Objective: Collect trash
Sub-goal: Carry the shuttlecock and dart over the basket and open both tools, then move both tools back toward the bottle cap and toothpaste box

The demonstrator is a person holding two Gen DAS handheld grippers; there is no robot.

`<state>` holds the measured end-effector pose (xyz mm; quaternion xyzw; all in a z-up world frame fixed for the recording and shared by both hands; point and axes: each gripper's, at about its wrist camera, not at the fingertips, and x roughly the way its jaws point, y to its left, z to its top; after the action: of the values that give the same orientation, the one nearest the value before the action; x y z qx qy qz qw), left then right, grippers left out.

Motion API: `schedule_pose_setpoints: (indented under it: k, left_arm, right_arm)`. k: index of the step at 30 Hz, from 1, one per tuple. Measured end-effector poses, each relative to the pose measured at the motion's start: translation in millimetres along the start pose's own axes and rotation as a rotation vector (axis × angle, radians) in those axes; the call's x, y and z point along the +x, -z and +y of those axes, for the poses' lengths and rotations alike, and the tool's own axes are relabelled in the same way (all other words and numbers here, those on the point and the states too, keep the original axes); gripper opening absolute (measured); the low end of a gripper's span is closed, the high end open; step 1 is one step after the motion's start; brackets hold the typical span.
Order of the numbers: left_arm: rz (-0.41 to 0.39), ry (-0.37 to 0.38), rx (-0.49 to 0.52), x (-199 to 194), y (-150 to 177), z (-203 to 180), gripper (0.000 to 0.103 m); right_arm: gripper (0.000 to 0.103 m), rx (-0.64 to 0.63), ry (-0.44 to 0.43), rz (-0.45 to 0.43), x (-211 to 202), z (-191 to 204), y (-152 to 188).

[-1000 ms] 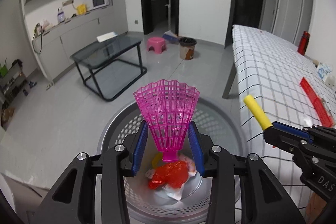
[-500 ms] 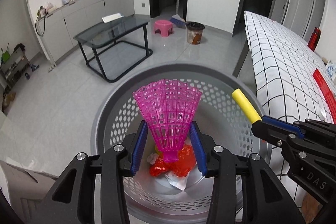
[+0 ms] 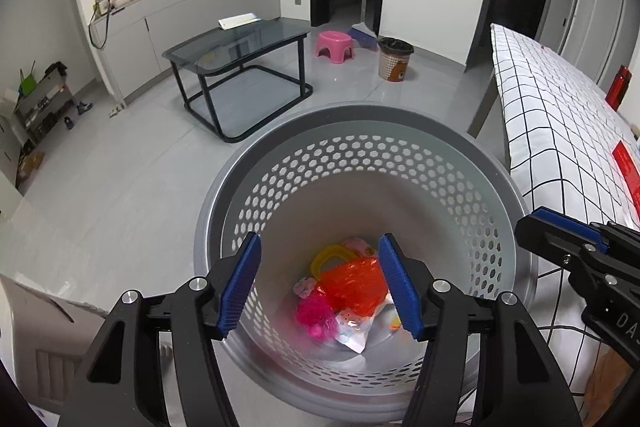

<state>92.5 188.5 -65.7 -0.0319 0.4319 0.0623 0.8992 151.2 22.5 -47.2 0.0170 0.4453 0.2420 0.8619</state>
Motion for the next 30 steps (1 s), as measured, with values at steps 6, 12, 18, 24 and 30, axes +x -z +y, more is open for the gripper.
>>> schedule_pose_setpoints:
  k: [6,12,18,24,30]
  left_arm:
    - [-0.009,-0.01,-0.011,-9.1,1.6,2.2,0.06]
    - [-0.03,-0.01,-0.004,-23.3,1.6,1.0,0.064]
    - [-0.063,0.001,0.009,-41.5,-0.4,-8.7,0.067]
    - [-0.1,0.041,0.044,-61.8,-2.8,-36.5,0.072]
    - [-0.135,0.107,0.116,-83.3,-1.0,-82.2,0.077]
  right_arm:
    - [0.021,0.009,0.001,-0.011,-5.3,-1.9,1.5]
    - [0.021,0.015,0.006,-0.031,-19.5,-4.3,8.2]
    - [0.021,0.042,0.038,-0.073,-48.7,-14.4,22.2]
    - [0.027,0.085,0.113,-0.139,-92.8,-39.7,43.7]
    - [0.03,0.147,0.205,-0.21,-138.6,-71.9,70.7]
